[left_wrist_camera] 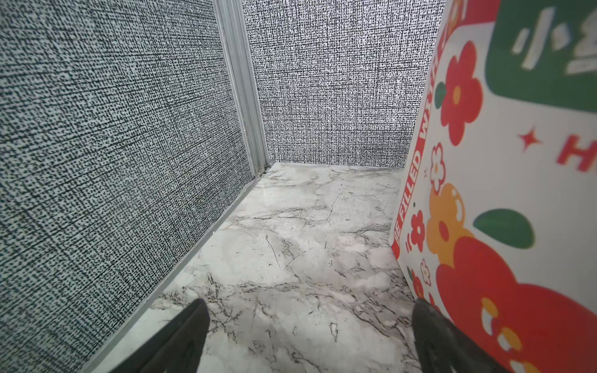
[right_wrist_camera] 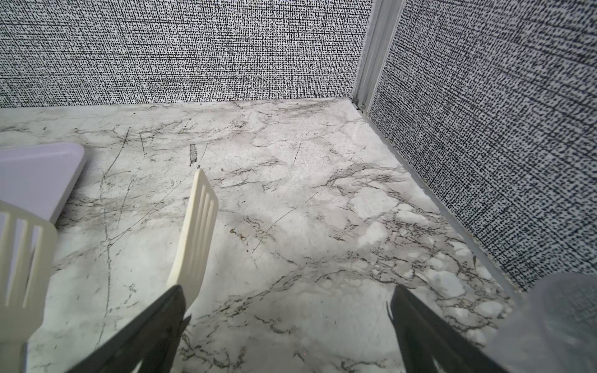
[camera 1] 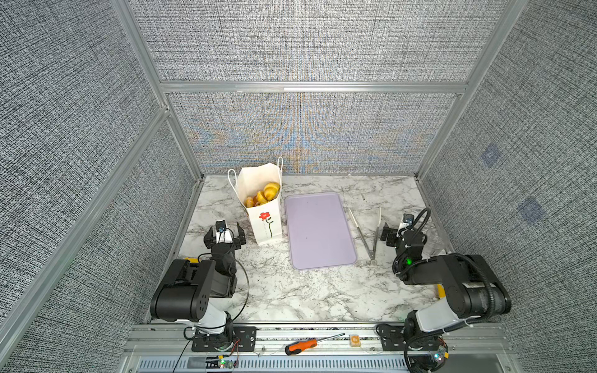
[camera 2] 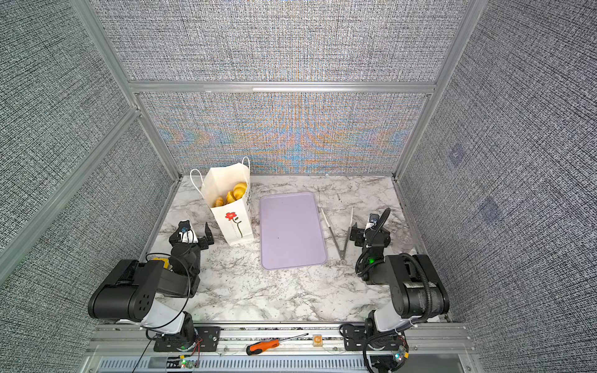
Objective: Pack bread into a paper bag
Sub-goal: Reset both arms
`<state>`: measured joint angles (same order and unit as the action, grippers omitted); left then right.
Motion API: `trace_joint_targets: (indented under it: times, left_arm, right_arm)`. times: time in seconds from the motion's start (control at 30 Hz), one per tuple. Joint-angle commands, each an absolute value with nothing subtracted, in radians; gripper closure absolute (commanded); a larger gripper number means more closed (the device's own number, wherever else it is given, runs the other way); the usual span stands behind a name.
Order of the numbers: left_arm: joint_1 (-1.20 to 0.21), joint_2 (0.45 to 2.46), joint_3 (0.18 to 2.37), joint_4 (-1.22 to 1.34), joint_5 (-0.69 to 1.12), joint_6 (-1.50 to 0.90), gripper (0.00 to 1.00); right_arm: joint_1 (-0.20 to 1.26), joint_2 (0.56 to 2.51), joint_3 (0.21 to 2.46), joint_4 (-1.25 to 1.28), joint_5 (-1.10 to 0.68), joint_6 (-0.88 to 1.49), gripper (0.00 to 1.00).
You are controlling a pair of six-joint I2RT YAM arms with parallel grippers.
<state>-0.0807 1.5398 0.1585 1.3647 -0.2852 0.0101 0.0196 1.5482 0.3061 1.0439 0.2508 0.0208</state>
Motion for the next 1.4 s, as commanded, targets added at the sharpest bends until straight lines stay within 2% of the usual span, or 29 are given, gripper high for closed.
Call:
trace_joint_targets:
  times: [0.0, 0.53, 0.73, 1.07, 1.37]
  left_arm:
    - [-0.079, 1.540, 0.162, 1.372, -0.281, 0.006, 0.01]
    - [-0.079, 1.540, 0.163, 1.373, -0.281, 0.006, 0.01]
    - [-0.078, 1.540, 0.162, 1.373, -0.280, 0.006, 0.01]
    - [-0.079, 1.540, 0.162, 1.373, -0.281, 0.007, 0.01]
    - [-0.078, 1.540, 0.162, 1.373, -0.280, 0.006, 0.01]
  right_arm:
    - [0.020, 1.547, 0.304, 1.065, 0.255, 0.026, 0.00]
    - [0.019, 1.549, 0.308, 1.061, 0.241, 0.027, 0.01]
    - [-0.015, 1.542, 0.301, 1.063, 0.019, -0.014, 0.01]
    - [-0.017, 1.542, 0.299, 1.066, 0.019, -0.013, 0.01]
    - [-0.017, 1.545, 0.317, 1.031, 0.098, 0.013, 0.01]
